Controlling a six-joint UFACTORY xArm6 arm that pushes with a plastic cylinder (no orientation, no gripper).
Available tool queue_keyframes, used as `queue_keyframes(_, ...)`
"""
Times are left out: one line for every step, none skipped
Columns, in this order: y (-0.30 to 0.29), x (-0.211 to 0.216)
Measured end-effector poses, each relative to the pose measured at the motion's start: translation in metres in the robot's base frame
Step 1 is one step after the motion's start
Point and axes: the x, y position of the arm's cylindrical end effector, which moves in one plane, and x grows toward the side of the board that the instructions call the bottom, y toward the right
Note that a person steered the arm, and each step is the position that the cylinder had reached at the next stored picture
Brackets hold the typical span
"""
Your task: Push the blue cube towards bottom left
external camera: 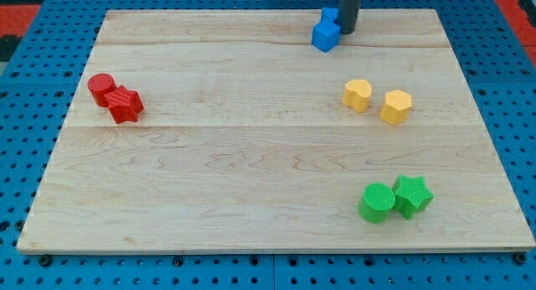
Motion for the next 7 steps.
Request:
queue_keyframes(0.02, 0.003)
queue_keyframes(0.056, -0.004)
queue_keyframes(0.061, -0.035)
queue_keyframes(0.027, -0.037)
queue_keyframes(-0.011, -0.022)
queue_keyframes(-0.049, 0.014)
queue_keyframes(-0.045, 0.039)
